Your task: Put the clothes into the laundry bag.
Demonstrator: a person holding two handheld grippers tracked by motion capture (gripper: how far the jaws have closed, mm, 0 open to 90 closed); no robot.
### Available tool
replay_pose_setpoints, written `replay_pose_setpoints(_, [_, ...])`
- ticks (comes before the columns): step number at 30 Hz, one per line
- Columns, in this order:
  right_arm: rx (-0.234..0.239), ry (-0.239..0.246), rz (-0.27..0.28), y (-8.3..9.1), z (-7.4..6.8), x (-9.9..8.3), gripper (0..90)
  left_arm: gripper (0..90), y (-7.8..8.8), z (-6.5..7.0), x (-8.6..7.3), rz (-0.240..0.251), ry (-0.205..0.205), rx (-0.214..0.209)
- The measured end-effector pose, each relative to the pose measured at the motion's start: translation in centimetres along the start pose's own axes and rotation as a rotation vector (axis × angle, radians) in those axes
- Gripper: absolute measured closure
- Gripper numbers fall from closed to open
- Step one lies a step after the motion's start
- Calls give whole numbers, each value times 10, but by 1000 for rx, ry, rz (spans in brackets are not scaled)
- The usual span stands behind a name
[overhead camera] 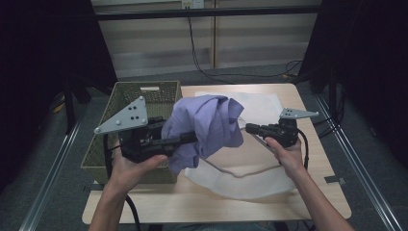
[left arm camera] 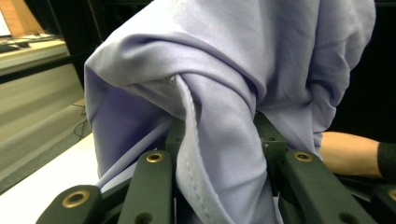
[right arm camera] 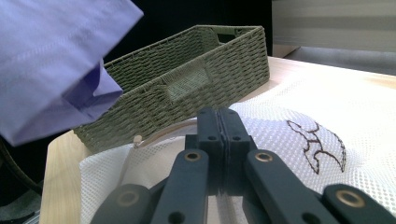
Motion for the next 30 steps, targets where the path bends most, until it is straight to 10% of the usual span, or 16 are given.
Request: replay_pose_setpoints(30, [7,0,-3,-1,-1,0,893,661,-78,7,-17,-93,21,-103])
Point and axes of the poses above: each handheld gripper's, and its own axes: y roughly backward along the jaws, x roughly out of its top, z roughly to its right, the point moved 8 cm from there along -y, roughly forward along the jaws, and after that the axes turned 14 degrees about -z, right-handed, at the moved point
